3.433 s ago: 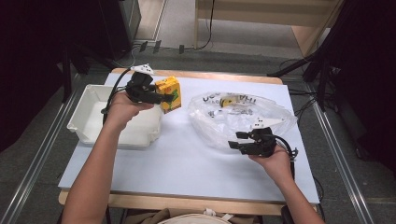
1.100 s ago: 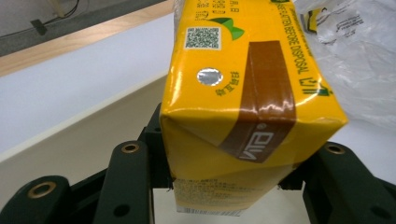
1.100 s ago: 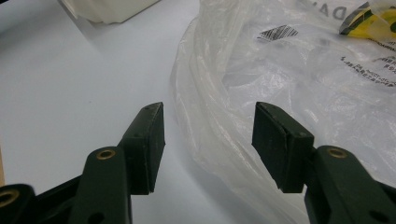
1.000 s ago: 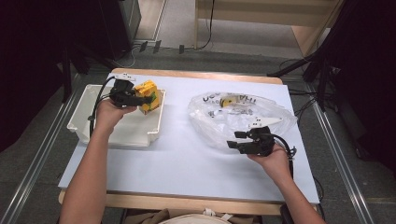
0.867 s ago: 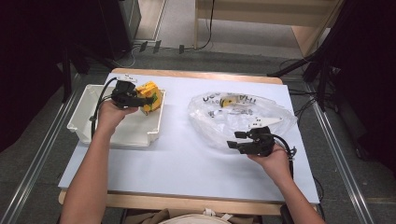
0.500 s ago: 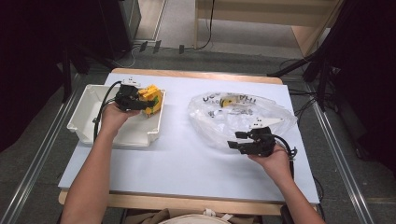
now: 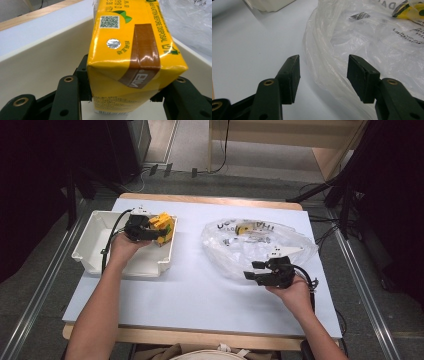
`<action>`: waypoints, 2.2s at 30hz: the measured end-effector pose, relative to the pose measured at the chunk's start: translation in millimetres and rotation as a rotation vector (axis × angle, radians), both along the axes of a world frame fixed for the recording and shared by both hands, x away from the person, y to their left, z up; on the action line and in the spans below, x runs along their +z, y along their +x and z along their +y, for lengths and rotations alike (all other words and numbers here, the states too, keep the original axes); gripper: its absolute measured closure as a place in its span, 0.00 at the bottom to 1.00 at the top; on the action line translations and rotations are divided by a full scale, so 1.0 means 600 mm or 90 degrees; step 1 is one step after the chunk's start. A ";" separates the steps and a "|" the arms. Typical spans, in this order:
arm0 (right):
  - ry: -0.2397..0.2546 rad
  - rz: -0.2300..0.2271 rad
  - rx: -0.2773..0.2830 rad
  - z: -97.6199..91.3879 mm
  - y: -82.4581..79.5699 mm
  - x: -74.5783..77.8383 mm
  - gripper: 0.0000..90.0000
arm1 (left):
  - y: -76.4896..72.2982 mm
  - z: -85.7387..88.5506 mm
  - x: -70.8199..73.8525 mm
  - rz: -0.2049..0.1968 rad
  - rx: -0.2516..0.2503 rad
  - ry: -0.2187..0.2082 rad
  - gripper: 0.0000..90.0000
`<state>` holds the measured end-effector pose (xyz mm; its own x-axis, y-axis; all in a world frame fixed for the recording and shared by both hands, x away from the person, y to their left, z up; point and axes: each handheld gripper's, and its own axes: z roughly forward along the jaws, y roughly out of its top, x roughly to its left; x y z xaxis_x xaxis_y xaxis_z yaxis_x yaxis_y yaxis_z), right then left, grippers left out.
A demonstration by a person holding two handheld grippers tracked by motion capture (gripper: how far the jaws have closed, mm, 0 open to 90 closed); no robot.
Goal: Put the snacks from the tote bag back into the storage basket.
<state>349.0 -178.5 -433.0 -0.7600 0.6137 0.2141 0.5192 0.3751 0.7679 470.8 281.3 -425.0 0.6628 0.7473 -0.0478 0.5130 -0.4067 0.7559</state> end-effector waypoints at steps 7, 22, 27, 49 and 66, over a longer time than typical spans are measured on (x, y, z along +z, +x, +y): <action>0.002 0.000 -0.001 -0.001 0.000 0.000 0.51 | -0.002 -0.002 0.000 0.003 0.002 0.005 0.55; 0.004 0.005 0.000 -0.001 0.000 -0.001 0.51 | -0.007 -0.001 0.017 0.024 0.007 -0.026 0.40; 0.003 0.001 0.002 -0.001 -0.001 -0.001 0.51 | -0.009 0.007 0.022 0.049 0.022 -0.043 0.35; 0.004 -0.001 0.000 -0.003 -0.001 0.001 0.51 | -0.055 0.027 0.043 0.062 0.057 -0.024 0.45; 0.000 -0.004 0.006 -0.001 -0.001 0.000 0.51 | -0.092 0.042 0.061 0.049 0.007 -0.046 0.97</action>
<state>348.3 -178.9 -433.0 -0.7671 0.6066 0.2087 0.5103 0.3800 0.7715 415.6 306.4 -388.6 0.6464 0.7476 -0.1529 0.5752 -0.3457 0.7414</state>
